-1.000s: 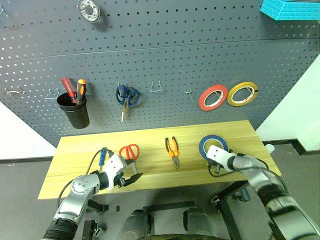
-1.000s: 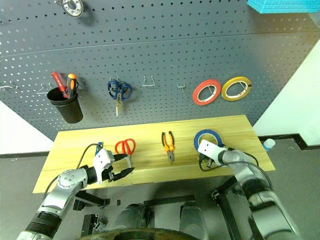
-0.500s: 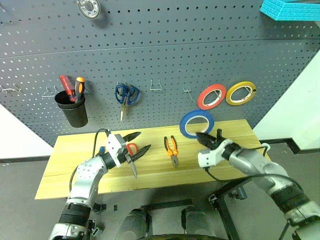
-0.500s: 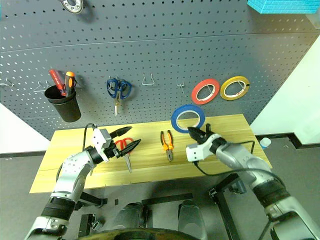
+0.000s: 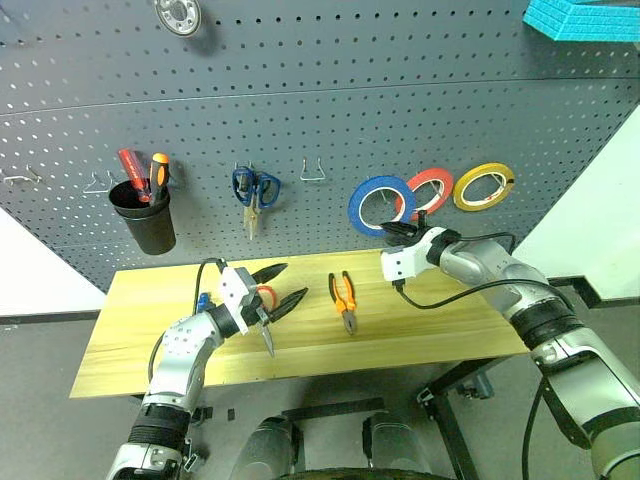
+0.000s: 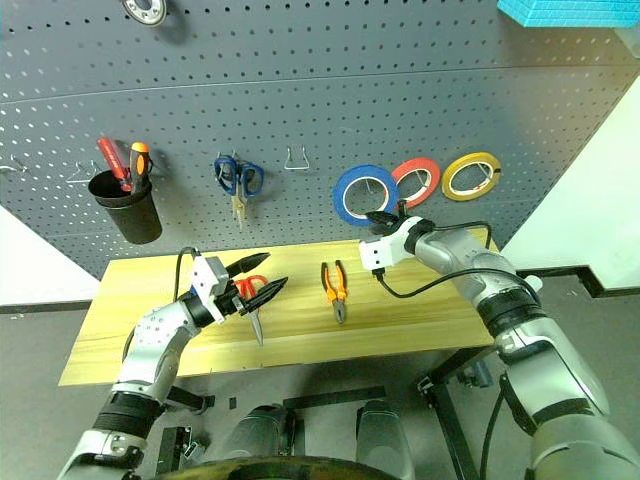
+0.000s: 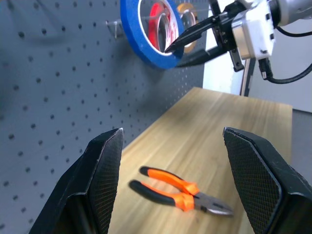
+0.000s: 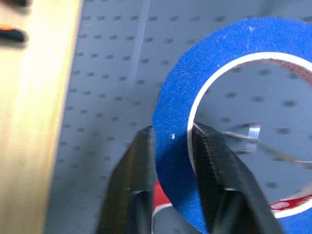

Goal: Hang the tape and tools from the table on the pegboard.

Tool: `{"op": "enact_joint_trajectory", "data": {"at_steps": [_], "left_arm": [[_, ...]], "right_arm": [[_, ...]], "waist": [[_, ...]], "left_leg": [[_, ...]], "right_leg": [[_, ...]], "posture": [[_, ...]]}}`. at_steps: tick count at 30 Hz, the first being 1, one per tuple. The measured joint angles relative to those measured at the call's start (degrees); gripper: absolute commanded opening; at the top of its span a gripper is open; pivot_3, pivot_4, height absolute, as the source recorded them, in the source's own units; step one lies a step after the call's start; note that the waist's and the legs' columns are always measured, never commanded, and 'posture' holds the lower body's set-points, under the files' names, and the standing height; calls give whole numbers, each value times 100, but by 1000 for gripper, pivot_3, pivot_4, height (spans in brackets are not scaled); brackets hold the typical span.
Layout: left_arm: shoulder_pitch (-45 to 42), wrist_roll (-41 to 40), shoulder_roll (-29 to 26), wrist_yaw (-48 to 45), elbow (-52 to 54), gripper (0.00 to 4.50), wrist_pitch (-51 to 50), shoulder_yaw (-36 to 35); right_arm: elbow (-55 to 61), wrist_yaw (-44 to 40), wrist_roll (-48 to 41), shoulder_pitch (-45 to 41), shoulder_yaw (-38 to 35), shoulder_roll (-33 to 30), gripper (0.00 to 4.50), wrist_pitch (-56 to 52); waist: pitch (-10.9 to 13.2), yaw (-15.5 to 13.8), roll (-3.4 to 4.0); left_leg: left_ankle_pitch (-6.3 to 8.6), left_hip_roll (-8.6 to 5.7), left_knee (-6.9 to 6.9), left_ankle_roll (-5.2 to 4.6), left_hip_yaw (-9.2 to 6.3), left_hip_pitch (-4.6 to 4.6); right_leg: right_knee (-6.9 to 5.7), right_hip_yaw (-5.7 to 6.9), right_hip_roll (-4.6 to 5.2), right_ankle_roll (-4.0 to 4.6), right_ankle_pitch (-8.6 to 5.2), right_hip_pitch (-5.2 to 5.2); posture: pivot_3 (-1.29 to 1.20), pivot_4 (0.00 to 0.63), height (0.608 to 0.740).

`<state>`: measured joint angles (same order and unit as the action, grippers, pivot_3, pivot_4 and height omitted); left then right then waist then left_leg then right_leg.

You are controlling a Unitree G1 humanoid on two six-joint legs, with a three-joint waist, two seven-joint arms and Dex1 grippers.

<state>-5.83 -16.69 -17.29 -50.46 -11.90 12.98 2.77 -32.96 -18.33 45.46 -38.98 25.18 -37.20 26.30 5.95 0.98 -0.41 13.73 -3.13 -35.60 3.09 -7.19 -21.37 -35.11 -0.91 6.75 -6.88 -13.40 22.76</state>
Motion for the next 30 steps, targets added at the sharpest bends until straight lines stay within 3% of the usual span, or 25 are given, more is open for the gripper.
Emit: {"op": "enact_joint_trajectory", "data": {"at_steps": [3, 9, 13, 16, 20, 25, 30], "left_arm": [[93, -2, -12, 28, 95, 3442, 1, -5], [229, -34, -36, -11, 311, 3442, 35, -31], [244, 3, -150, 82, 232, 3442, 49, -148], [158, 125, -390, 188, -61, 3442, 14, -221], [145, 370, -832, 282, -546, 3442, -161, -256], [59, 503, -1139, 309, -965, 3442, -272, -333], [-165, 491, -1372, 172, -1188, 3442, -322, -407]], "right_arm": [[-96, 27, -13, -14, 28, 0, 3319, 118], [381, 30, -50, 414, 78, -32, 3319, 343], [994, -777, -896, 1405, 117, 247, 3319, 244], [1040, -1591, -1983, 1979, 80, 968, 3319, -630], [980, -2119, -2759, 1854, -229, 1612, 4486, -2026], [769, -2056, -3079, 1533, -435, 2323, 4486, -3645], [451, -1339, -3391, 1033, -1000, 3218, 4486, -5522]], "waist": [[0, -10, 0], [0, -24, 0], [-2, -20, -8], [5, 40, 3], [6, 37, 2], [12, -28, 12], [14, -4, 15]], "left_leg": [[0, 0, 0, 0, 0, 2], [0, 0, 0, 0, -1, 2], [0, 3, 2, -1, -3, 6], [0, 8, -3, -1, 0, 12], [0, 12, -33, -1, -12, 20], [1, 10, -29, 0, -27, 0], [-2, 10, 1, 4, -26, -6]], "right_leg": [[-2, -1, 0, 0, 0, 0], [-2, -2, -1, 0, -1, -1], [0, -1, -4, -1, -2, -5], [-8, -7, -10, -7, -4, -6], [-32, -4, -23, -6, -3, -15], [-35, 2, -26, -3, -3, 6], [-41, -2, -28, 17, 13, 37]], "posture": [[5, 46, 740], [-7, 51, 740], [-18, 55, 740], [-18, 59, 740], [-12, 67, 740], [-11, 77, 740], [-14, 83, 740]]}}
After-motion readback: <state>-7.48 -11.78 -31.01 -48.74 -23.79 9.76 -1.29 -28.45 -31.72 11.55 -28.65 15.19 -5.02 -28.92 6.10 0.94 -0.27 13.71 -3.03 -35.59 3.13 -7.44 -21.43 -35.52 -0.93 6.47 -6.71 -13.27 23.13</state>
